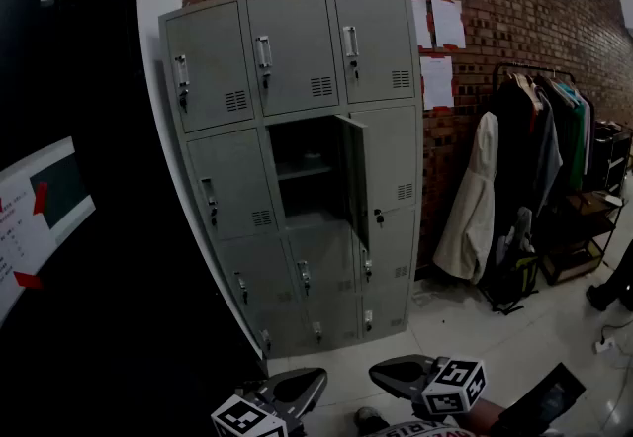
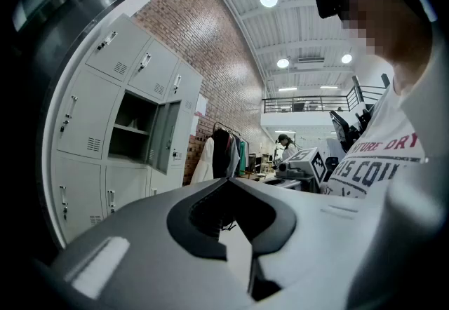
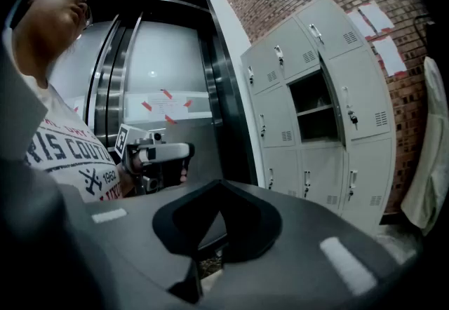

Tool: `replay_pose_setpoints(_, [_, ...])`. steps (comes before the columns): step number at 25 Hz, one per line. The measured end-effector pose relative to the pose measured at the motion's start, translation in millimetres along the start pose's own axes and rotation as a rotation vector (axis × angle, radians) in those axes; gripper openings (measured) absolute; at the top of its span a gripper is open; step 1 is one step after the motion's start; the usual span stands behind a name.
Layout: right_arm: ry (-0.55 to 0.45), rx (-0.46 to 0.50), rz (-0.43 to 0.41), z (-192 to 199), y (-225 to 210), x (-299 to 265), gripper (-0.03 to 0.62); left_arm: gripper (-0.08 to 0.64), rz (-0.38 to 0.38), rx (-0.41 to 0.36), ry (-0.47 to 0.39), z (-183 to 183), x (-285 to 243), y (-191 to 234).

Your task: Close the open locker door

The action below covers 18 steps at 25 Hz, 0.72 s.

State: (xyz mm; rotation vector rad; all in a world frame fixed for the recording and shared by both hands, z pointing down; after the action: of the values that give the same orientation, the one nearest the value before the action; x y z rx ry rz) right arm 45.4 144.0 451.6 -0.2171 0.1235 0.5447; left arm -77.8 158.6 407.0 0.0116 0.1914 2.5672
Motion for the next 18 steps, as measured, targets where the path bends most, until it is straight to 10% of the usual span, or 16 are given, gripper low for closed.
replay_pose_setpoints(18, [-0.161, 0.218, 0.406, -155, -320, -89, -0.003, 0.005, -0.078, 0.075, 0.015, -30, -117, 237])
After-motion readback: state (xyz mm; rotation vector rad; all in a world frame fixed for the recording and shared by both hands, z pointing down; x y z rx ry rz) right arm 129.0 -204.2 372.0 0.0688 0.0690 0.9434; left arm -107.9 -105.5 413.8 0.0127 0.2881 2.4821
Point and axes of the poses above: the fingertips, and each gripper's own axes: x backward along the fingers, y to its left, z out of its underside, the point moved 3 cm from there along x, backward along the fingers, and after that the axes turned 6 degrees about z, right-handed, at the moved point
